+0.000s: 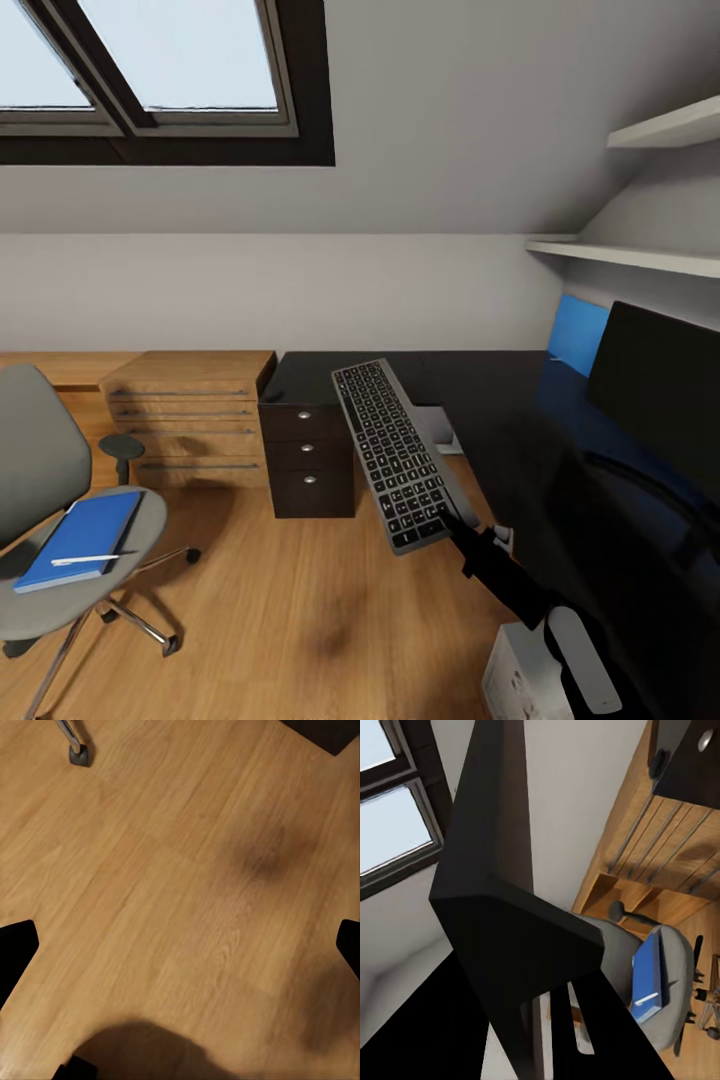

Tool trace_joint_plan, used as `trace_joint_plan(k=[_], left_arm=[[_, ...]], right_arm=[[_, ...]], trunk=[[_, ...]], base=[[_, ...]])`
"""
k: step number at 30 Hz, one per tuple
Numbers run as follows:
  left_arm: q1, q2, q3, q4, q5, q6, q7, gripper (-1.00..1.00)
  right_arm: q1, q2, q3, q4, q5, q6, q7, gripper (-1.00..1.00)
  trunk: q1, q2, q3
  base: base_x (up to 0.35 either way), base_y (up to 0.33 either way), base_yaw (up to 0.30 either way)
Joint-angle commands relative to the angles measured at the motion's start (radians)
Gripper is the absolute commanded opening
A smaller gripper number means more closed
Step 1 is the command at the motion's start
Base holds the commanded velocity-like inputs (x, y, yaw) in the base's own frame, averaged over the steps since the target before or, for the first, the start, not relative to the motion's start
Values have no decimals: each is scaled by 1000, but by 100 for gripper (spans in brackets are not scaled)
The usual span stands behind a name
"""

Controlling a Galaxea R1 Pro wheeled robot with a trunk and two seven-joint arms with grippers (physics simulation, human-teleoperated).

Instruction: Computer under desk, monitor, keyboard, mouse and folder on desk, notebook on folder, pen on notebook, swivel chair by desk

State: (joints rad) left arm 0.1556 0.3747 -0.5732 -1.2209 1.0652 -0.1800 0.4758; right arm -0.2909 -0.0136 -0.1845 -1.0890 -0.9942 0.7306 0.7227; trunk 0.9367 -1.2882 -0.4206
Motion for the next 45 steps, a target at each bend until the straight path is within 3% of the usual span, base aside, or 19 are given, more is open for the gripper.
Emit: trace_joint_plan(k=[1, 22, 30, 33, 35, 36, 37, 40, 42, 43, 45], left_arm=[[-1, 1, -4, -1, 9, -8, 3, 100], [-1, 1, -5, -1, 10, -7, 6, 100], [-1, 0, -5, 0, 12, -7, 7, 100], [-1, 0, -5, 0, 14, -7, 7, 100], [-1, 0, -5, 0, 16, -7, 8, 100], [-1, 0, -6, 7, 16, -7, 8, 100], [-1, 0, -6, 12, 16, -7, 8, 100], [-1, 0, -7, 19, 15, -7, 7, 100], [-1, 0, -7, 20, 14, -7, 7, 100], [-1, 0, -7, 20, 14, -7, 7, 100], [-1, 0, -7, 20, 13, -7, 7, 100]], right_arm=[[0, 0, -1, 1, -8, 6, 1, -100], [0, 1, -3, 6, -14, 5, 2, -100], [0, 7, 4, -65, -9, 1, -43, -100], [0, 25, 3, -145, -10, 1, -193, -100], [0, 33, 0, -216, -11, 2, -346, -100], [0, 39, -1, -333, -15, 4, -655, -100], [0, 40, 0, -347, -19, 5, -711, -100], [0, 41, 0, -371, -46, 4, -808, -100], [0, 43, -1, -371, -69, 6, -810, -100], [0, 44, -1, -365, -132, 6, -812, -100], [0, 44, -3, -357, -195, 7, -813, -100]], trunk=[[-4, 7, 2], [-84, 154, 68], [-84, 154, 68], [-84, 154, 68], [-84, 154, 68], [-84, 154, 68], [-84, 154, 68], [-84, 154, 68], [-84, 154, 68], [-84, 154, 68], [-84, 154, 68]], base=[[-4, 0, 0], [0, 0, 0], [0, 0, 0], [0, 0, 0], [0, 0, 0], [0, 0, 0], [0, 0, 0], [0, 0, 0], [0, 0, 0], [0, 0, 0], [0, 0, 0]])
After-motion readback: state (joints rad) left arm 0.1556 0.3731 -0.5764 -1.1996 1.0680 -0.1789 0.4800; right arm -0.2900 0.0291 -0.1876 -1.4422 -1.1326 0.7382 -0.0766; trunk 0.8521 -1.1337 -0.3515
